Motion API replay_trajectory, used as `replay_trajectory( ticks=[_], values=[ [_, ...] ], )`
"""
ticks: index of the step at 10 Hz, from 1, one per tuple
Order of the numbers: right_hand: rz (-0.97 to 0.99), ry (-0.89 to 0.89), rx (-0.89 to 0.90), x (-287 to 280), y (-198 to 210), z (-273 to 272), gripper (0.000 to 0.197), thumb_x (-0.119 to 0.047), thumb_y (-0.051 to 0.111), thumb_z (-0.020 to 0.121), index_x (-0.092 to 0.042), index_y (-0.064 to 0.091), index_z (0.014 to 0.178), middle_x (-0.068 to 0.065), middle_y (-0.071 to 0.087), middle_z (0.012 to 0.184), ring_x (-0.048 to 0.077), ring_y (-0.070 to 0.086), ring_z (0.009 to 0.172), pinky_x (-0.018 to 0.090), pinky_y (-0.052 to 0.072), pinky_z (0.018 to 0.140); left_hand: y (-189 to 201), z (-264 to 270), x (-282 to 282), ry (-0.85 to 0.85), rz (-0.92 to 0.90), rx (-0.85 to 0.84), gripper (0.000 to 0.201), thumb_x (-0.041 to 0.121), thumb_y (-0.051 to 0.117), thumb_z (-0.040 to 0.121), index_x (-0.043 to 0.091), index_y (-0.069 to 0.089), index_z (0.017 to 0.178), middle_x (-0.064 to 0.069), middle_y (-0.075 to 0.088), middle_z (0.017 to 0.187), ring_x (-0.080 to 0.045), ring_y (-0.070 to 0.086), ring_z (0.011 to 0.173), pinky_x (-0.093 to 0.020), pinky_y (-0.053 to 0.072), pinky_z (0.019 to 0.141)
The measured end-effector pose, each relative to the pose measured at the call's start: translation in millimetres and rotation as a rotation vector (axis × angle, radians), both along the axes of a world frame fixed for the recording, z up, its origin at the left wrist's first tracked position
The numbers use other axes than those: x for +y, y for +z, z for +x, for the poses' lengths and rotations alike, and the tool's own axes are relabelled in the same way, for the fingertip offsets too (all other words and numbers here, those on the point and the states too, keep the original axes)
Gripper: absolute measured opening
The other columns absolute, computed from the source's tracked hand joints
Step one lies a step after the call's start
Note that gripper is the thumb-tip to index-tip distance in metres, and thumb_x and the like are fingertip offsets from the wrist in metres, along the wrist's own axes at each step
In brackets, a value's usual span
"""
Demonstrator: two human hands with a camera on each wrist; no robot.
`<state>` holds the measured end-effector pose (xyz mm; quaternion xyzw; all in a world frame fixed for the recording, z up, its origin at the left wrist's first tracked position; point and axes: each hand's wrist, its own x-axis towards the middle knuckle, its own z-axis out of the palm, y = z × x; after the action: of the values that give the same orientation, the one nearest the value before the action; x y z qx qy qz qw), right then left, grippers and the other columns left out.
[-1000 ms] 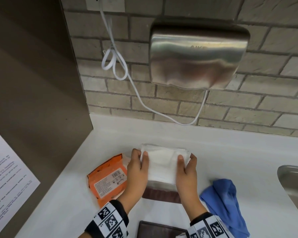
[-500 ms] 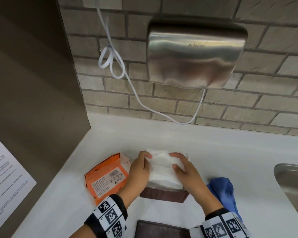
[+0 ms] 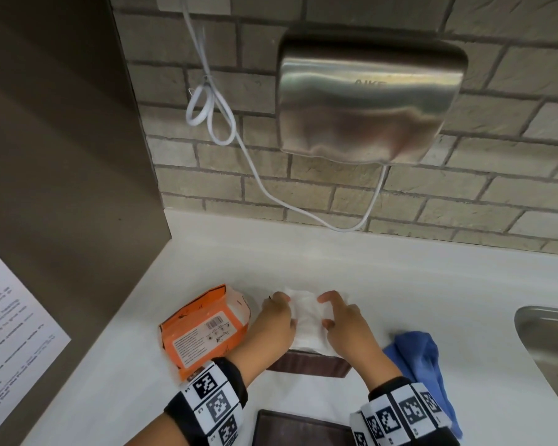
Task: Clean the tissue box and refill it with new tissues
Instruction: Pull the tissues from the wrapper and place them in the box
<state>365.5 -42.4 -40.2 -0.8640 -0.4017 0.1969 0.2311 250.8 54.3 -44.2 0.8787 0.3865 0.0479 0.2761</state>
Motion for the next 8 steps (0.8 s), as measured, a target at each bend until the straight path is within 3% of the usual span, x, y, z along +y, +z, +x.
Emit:
replay_trajectory(
  ticks=[1,2,3,4,5,6,7,8],
  values=[
    [-0.098,0.024,-0.022,3.4,5.4,-2.1,0.043,-0.003,0.043,0.091,-0.024,0.042,0.129,0.005,0.041,0.101,0.018,0.049,0.071,0.023,0.036,0.061,4.7,0.9,-0.8,-0.058,0.011,0.107,0.04,0.018,0.047,0.101,0.0,0.038,0.136,-0.017,0.056,0.128,-0.027,0.062,0.111,-0.031,0.049,0.092],
    [-0.158,0.042,-0.067,7.6,5.1,-2.8,0.044,-0.001,0.042,0.09,-0.02,0.04,0.13,0.01,0.048,0.109,0.02,0.049,0.079,0.024,0.035,0.069,6.3,0.0,-0.3,-0.098,0.031,0.172,0.039,0.018,0.046,0.101,-0.001,0.039,0.134,-0.019,0.057,0.126,-0.028,0.062,0.11,-0.029,0.049,0.085],
    [-0.225,0.032,-0.095,13.1,4.6,-7.6,0.047,0.002,0.039,0.091,-0.018,0.037,0.134,0.015,0.048,0.119,0.022,0.05,0.083,0.025,0.04,0.071,9.4,-1.3,-4.9,-0.106,0.01,0.212,0.04,0.008,0.044,0.1,-0.004,0.037,0.138,-0.021,0.05,0.134,-0.032,0.056,0.119,-0.026,0.046,0.085],
    [-0.284,0.004,-0.176,15.3,3.1,-15.5,0.055,0.003,0.044,0.091,-0.012,0.028,0.141,0.02,0.046,0.126,0.026,0.056,0.105,0.028,0.047,0.085,12.5,-1.9,-11.0,-0.133,0.01,0.253,0.043,0.001,0.043,0.098,-0.005,0.034,0.14,-0.024,0.04,0.143,-0.035,0.048,0.128,-0.034,0.041,0.1],
    [-0.436,0.083,-0.346,17.6,-3.2,-24.3,0.058,0.001,0.05,0.087,-0.004,0.026,0.139,0.02,0.045,0.129,0.027,0.05,0.114,0.028,0.044,0.086,10.0,-1.3,-15.7,-0.135,0.069,0.289,0.046,-0.002,0.045,0.096,-0.004,0.033,0.14,-0.024,0.035,0.146,-0.035,0.048,0.127,-0.033,0.042,0.1],
    [-0.429,0.008,-0.389,16.9,-6.5,-25.6,0.062,-0.001,0.061,0.081,-0.008,0.033,0.135,0.022,0.032,0.138,0.03,0.041,0.124,0.028,0.042,0.099,3.6,0.3,-21.7,-0.125,0.193,0.396,0.05,-0.001,0.047,0.096,-0.005,0.03,0.143,-0.03,0.023,0.154,-0.036,0.036,0.141,-0.032,0.034,0.111],
    [-0.391,0.026,-0.51,11.5,1.7,-25.4,0.065,-0.006,0.068,0.078,-0.014,0.039,0.136,0.024,0.017,0.15,0.04,0.023,0.139,0.038,0.03,0.114,-0.5,0.7,-21.9,-0.185,0.396,0.481,0.047,0.002,0.042,0.098,-0.008,0.032,0.142,-0.034,0.015,0.156,-0.043,0.005,0.149,-0.042,0.012,0.123],
    [-0.222,0.082,-0.521,3.8,4.9,-16.9,0.072,-0.004,0.092,0.043,-0.011,0.068,0.111,0.023,0.051,0.136,0.046,0.052,0.122,0.043,0.054,0.089,-9.3,-2.7,-14.3,-0.214,0.415,0.348,0.058,-0.008,0.042,0.095,-0.002,0.025,0.149,-0.024,-0.009,0.162,-0.036,-0.007,0.151,-0.039,0.011,0.124]
  ],
)
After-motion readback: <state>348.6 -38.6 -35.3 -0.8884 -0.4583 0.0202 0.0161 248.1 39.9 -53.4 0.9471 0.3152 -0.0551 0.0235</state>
